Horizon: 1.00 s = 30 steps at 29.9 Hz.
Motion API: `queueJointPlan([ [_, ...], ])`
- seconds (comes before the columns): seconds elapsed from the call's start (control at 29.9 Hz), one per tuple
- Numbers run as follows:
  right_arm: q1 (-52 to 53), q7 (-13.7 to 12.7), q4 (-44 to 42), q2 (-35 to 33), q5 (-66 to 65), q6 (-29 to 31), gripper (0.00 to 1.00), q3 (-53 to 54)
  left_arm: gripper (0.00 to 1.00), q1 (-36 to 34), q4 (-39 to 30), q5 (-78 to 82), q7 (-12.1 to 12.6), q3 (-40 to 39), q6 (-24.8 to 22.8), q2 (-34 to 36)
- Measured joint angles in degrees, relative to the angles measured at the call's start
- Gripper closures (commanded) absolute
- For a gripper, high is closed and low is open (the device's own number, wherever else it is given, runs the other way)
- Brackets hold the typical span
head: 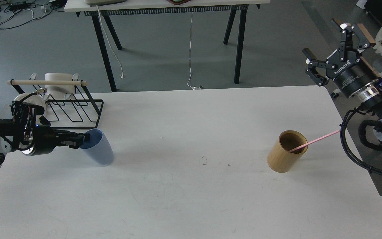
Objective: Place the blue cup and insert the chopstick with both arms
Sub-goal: 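Lift the blue cup and carry it toward the table center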
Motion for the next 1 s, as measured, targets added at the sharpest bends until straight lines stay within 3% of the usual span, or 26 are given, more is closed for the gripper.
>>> queueJointPlan([
  [0.23, 0.27, 0.00, -4.08, 0.53, 0.56, 0.00, 0.03, 3.36, 0.99, -1.20, -4.36, 0.11, 0.00, -7.91, -0.53, -0.72],
  [0.5, 1.48, 0.00, -10.86, 0.48, 0.89, 0.00, 0.03, 3.89, 0.99, -6.43, -6.51, 1.79, 0.00, -9.06, 0.29, -14.37],
  [0.64, 2.72, 0.00, -14.03, 0.60, 0.94, 0.00, 0.03, 3.94, 0.99, -6.48, -5.75, 11.51, -0.01, -9.16, 1.86, -22.19],
  [1.0, 4.11, 0.00, -18.00, 2.08, 0.94, 0.00, 0.03, 3.57, 0.98, -4.07, 2.52, 27.13, -0.01, -11.77, 5.99, -29.76],
])
